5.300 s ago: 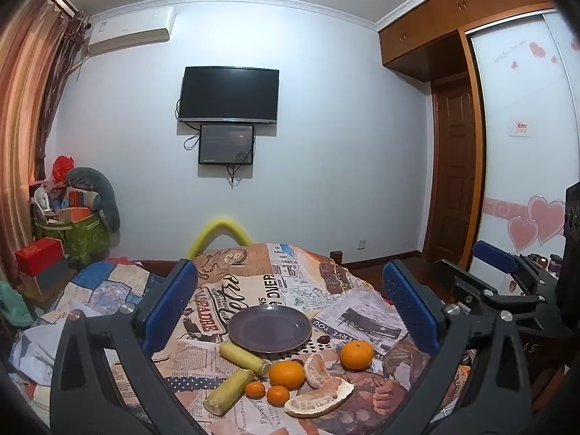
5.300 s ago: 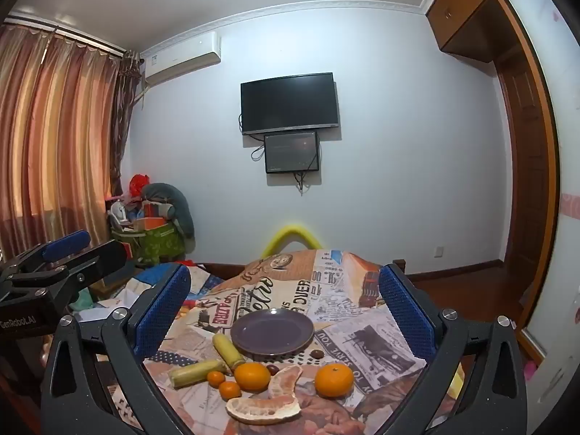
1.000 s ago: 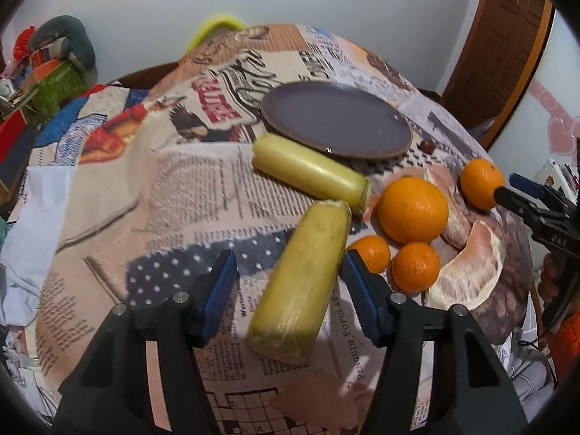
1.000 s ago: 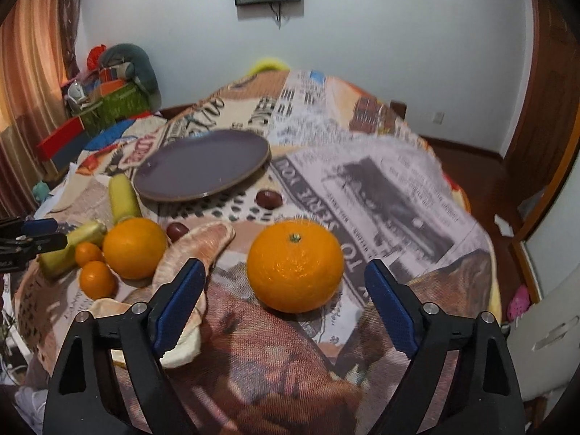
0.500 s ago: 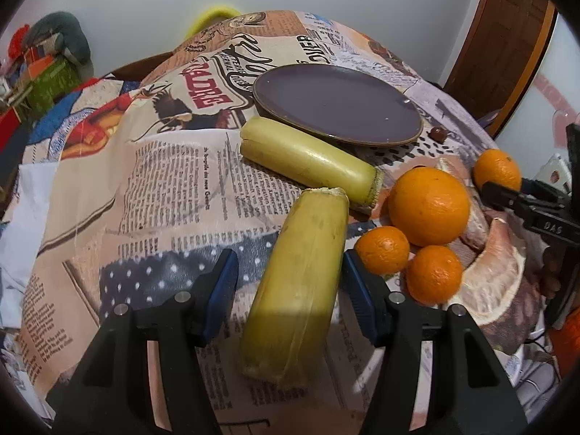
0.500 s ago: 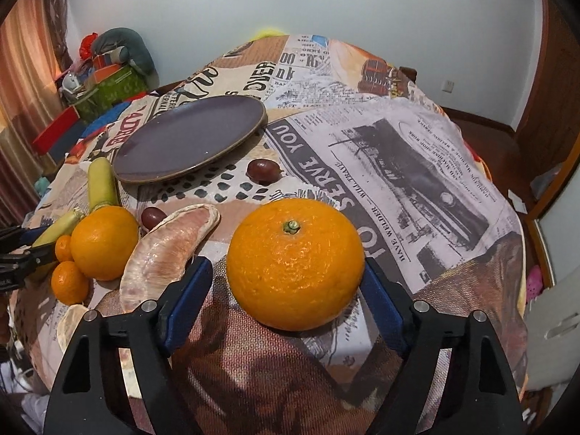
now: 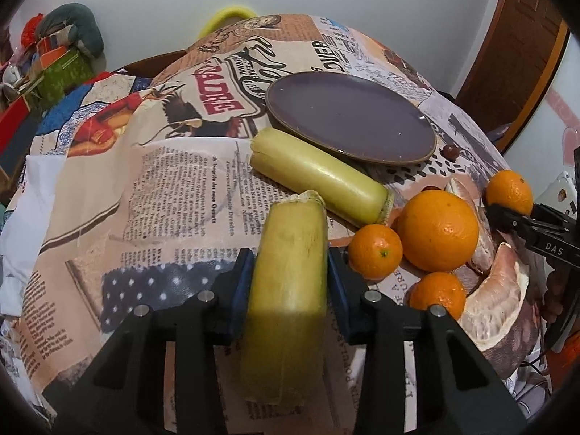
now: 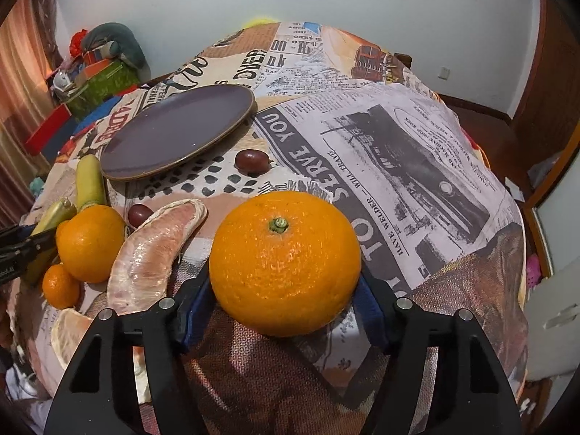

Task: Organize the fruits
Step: 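Grasp the yellow corn cob with the left tool while the right tool grasps a large orange, then place the corn cob on the purple plate with the left tool while the right tool sets the orange there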

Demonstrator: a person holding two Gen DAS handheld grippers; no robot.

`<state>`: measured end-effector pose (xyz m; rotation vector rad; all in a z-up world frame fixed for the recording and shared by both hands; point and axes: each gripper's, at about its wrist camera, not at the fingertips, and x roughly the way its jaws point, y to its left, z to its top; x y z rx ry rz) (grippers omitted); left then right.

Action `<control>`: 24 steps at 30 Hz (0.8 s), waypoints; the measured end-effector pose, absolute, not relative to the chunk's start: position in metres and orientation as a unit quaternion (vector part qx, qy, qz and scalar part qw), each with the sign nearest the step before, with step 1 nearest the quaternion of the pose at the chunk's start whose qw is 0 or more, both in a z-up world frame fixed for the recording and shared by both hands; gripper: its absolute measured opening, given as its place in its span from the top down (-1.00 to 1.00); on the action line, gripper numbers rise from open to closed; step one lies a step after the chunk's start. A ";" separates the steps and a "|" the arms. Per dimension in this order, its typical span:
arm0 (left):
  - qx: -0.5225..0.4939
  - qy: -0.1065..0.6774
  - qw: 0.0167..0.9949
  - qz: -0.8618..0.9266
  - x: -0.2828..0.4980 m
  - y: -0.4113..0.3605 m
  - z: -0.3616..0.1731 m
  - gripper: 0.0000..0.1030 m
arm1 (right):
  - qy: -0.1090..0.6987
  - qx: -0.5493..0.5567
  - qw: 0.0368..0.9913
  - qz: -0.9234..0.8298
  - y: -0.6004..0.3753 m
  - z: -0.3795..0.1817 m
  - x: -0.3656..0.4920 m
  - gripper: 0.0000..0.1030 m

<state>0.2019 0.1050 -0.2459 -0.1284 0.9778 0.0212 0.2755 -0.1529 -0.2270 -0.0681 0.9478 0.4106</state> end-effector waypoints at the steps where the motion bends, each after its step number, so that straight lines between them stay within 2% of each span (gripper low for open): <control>1: -0.062 0.466 0.883 0.010 0.200 0.106 -0.244 0.24 | 0.454 -0.027 0.868 0.198 -0.154 -0.226 0.276 -0.27; 14: -0.049 0.389 0.920 0.009 0.173 0.097 -0.179 0.26 | 0.410 -0.016 0.887 0.214 -0.151 -0.187 0.263 -0.26; 24: -0.054 0.324 0.944 -0.005 0.182 0.085 -0.134 0.26 | 0.360 -0.008 0.904 0.232 -0.139 -0.153 0.266 -0.26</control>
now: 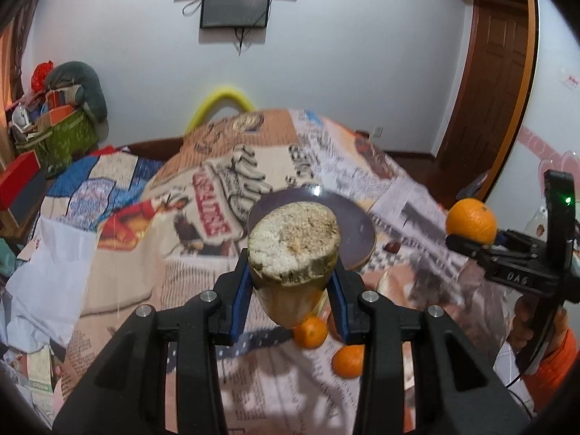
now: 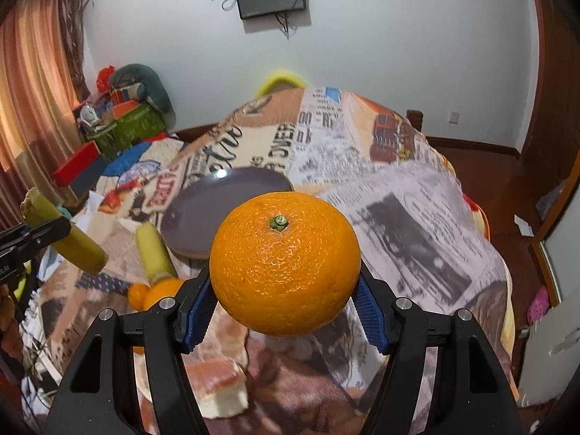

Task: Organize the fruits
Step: 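Place the corn cob on the purple plate with the left tool while the right tool sets the orange there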

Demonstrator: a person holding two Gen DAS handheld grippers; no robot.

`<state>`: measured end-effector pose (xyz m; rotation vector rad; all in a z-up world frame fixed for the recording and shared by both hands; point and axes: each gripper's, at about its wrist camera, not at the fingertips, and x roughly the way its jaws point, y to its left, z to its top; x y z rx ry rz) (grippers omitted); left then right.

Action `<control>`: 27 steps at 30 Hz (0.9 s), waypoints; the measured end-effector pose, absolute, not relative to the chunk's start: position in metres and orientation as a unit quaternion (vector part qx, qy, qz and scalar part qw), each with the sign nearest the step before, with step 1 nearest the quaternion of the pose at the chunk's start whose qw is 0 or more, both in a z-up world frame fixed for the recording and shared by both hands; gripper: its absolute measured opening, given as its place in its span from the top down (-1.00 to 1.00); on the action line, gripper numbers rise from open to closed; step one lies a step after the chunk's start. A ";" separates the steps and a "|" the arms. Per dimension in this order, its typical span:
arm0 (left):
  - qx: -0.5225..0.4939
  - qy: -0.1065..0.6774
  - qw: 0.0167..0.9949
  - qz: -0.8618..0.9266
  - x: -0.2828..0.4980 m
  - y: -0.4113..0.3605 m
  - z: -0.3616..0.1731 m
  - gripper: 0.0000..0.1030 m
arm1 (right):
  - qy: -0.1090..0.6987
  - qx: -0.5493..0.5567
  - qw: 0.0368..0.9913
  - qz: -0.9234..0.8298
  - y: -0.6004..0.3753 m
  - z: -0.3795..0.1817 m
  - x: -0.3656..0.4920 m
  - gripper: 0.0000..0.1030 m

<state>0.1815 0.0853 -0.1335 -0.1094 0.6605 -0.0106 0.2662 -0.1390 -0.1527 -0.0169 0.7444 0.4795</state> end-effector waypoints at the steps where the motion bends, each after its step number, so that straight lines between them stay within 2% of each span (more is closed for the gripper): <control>1: -0.056 0.319 0.946 -0.007 0.184 0.085 -0.130 0.26 | 0.357 -0.007 0.904 0.234 -0.138 -0.151 0.266 -0.26; 11: -0.058 0.300 0.952 -0.019 0.212 0.077 -0.122 0.26 | 0.329 -0.013 0.912 0.244 -0.120 -0.138 0.285 -0.26; 27: -0.080 0.334 0.939 -0.008 0.268 0.084 -0.157 0.26 | 0.320 -0.043 0.913 0.250 -0.084 -0.151 0.333 -0.26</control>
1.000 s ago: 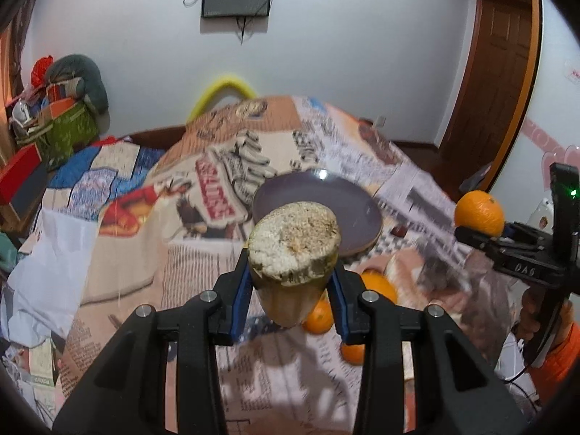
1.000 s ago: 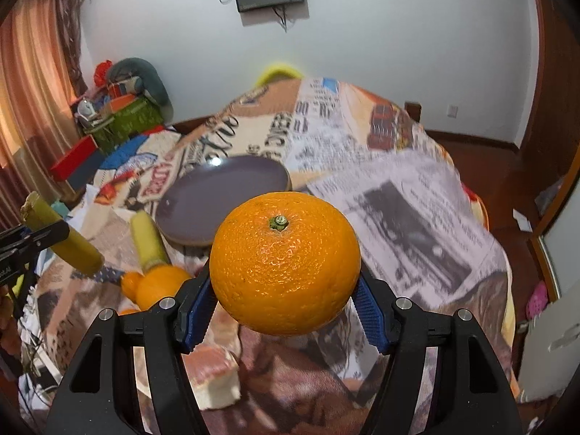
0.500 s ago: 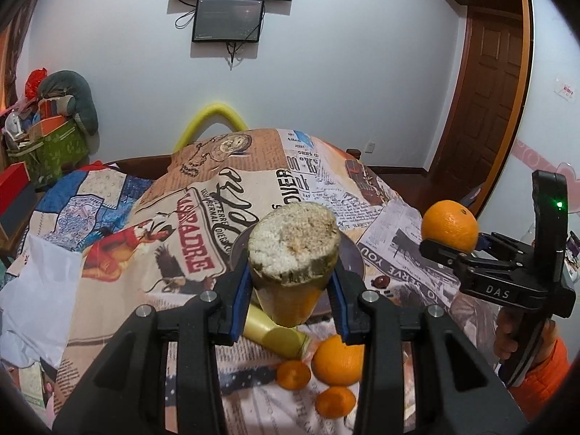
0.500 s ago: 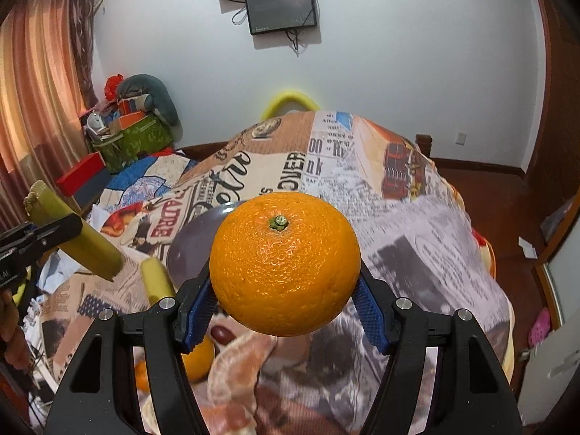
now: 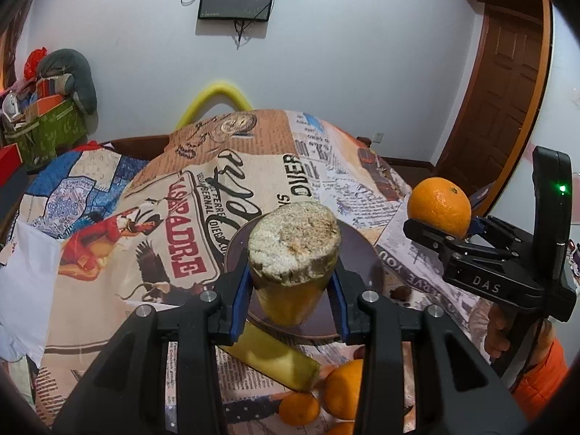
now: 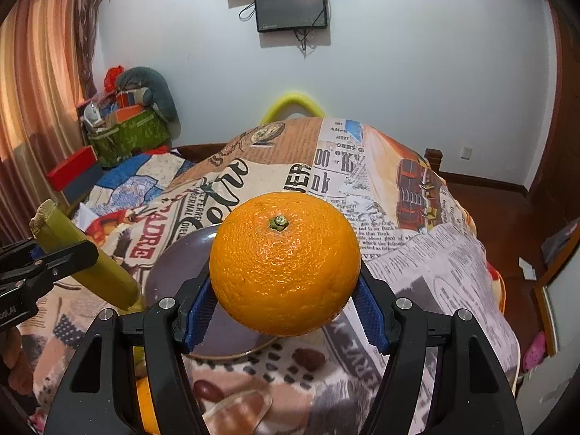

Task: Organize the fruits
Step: 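Place the corn cob on the purple plate with the left tool while the right tool sets the orange there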

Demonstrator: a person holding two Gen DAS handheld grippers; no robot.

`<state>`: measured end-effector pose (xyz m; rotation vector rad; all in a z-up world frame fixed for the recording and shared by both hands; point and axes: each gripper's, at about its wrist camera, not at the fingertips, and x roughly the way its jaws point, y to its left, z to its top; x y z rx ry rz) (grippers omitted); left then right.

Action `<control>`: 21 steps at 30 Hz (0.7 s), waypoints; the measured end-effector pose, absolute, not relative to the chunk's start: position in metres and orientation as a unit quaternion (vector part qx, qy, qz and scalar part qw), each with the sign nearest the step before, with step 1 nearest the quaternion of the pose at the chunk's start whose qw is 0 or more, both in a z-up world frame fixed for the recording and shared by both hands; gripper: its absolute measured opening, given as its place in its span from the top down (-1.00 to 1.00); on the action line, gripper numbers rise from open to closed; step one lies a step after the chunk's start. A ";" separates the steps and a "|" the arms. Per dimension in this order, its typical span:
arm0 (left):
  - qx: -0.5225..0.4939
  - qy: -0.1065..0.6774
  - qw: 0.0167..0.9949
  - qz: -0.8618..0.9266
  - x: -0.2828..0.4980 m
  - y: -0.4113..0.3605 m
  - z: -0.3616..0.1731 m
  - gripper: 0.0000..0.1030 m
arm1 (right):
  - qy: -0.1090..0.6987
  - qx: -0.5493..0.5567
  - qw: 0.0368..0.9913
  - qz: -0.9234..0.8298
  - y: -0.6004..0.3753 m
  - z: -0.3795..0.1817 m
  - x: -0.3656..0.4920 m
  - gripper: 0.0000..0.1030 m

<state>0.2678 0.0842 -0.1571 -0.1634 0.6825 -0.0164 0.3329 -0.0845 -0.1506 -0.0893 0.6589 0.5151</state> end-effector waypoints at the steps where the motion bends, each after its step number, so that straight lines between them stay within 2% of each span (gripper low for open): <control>1: -0.080 0.337 0.938 -0.008 0.271 0.085 -0.159 0.26 | 0.320 -0.046 0.913 0.250 -0.083 -0.152 0.336 -0.26; 21: -0.099 0.409 0.907 -0.027 0.337 0.093 -0.202 0.26 | 0.379 -0.093 0.878 0.277 -0.050 -0.187 0.385 -0.26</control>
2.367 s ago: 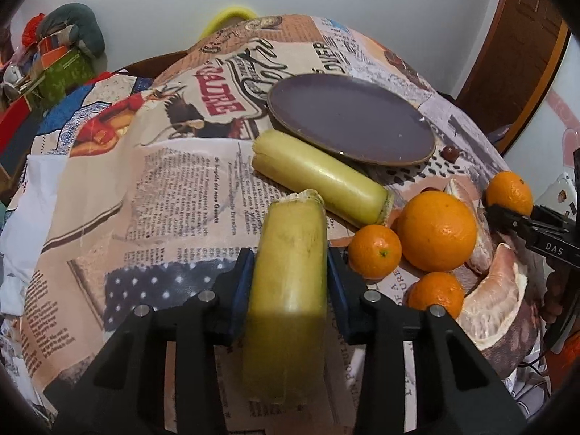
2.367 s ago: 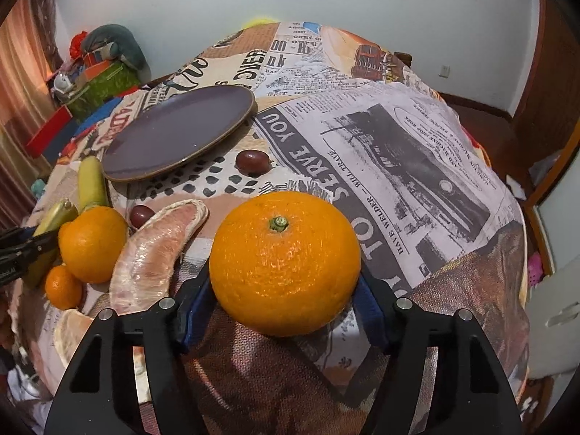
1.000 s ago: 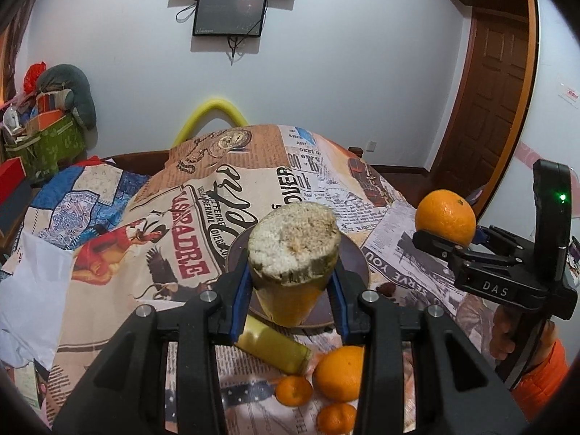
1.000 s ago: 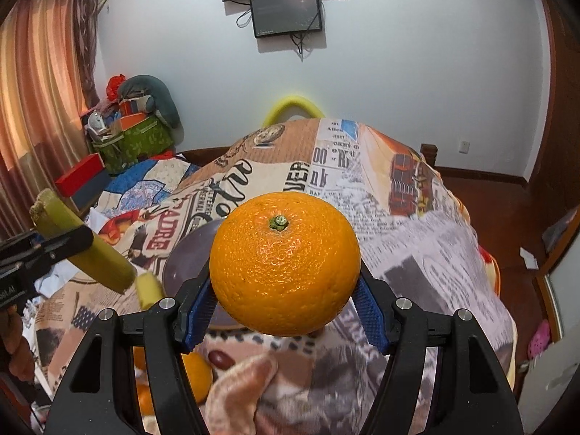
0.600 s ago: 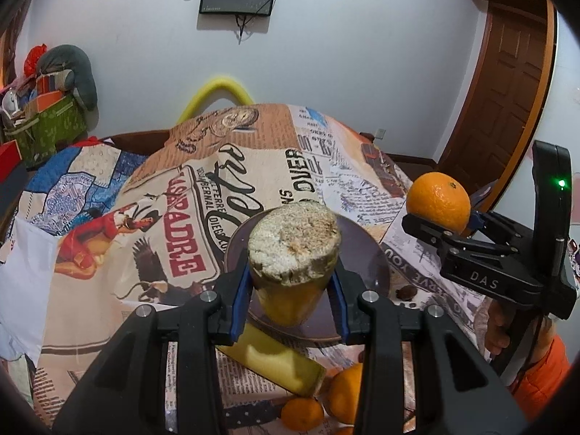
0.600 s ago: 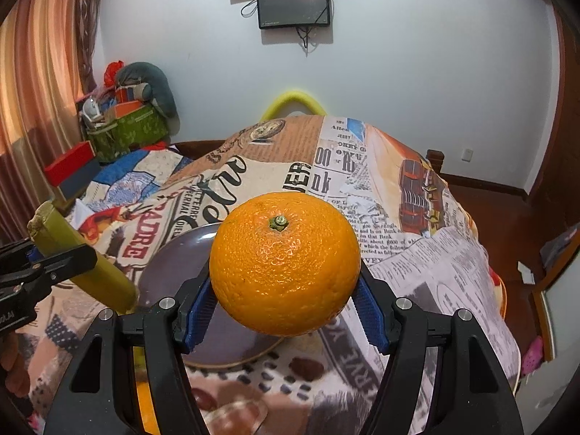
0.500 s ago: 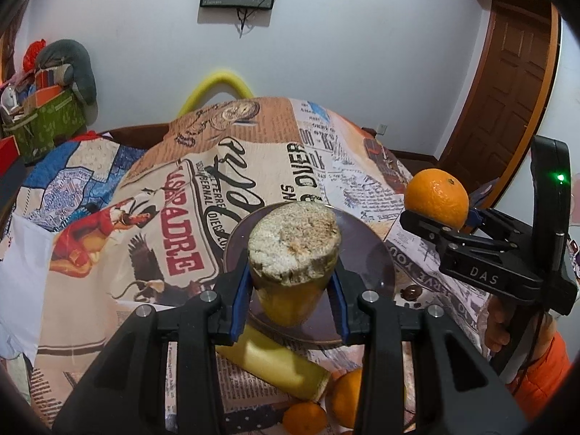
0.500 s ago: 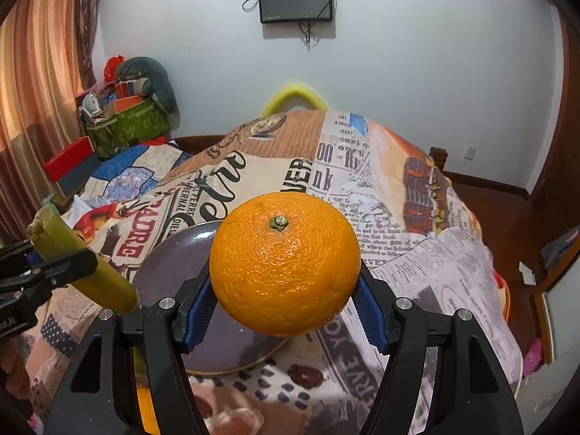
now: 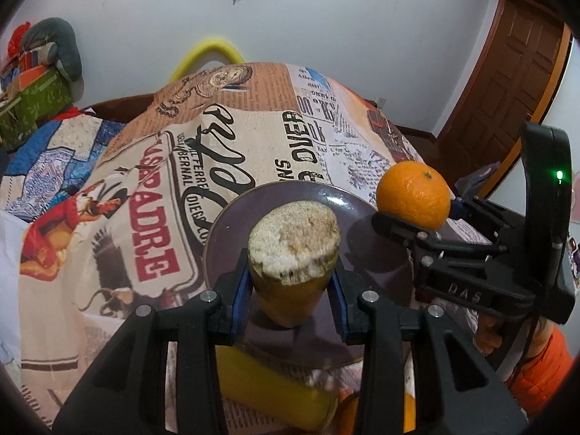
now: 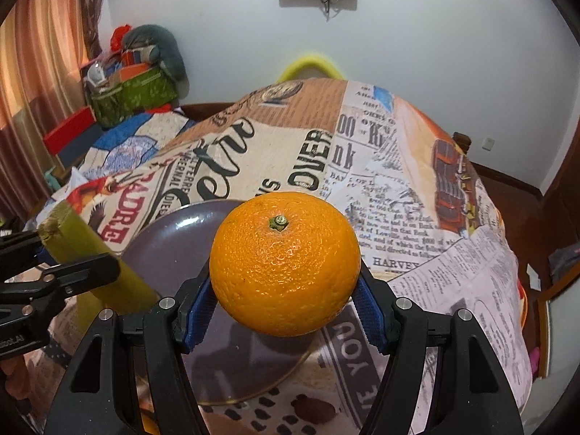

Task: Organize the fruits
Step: 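Place the corn cob on the purple plate with the left tool while the right tool sets the orange there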

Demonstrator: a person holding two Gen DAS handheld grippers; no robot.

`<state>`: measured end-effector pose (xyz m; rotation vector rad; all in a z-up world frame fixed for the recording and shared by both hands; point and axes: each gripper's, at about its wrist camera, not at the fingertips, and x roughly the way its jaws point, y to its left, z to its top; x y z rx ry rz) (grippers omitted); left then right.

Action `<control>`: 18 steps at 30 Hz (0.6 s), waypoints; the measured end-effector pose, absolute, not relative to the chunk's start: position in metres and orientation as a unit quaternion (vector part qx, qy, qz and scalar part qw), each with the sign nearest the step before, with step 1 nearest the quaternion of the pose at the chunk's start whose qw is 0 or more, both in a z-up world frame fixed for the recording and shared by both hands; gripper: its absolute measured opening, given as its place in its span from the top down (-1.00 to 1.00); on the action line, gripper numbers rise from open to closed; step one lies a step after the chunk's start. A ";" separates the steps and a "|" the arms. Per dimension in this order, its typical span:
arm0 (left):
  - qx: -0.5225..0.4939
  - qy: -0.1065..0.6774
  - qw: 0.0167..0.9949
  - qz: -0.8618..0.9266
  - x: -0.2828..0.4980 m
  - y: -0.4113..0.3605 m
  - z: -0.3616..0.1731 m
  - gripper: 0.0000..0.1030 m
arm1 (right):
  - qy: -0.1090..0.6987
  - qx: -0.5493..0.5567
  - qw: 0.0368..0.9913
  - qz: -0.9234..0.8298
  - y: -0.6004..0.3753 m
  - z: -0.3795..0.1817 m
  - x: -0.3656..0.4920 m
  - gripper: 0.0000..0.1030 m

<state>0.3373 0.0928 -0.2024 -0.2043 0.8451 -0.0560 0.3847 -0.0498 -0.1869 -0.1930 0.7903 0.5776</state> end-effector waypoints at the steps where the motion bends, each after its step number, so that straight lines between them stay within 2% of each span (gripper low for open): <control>1: -0.100 0.409 0.907 -0.027 0.340 0.093 -0.203 0.26 | 0.382 -0.095 0.877 0.277 -0.049 -0.189 0.386 -0.26; 18: -0.105 0.422 0.900 -0.025 0.367 0.094 -0.216 0.26 | 0.434 -0.117 0.842 0.299 -0.036 -0.215 0.404 -0.28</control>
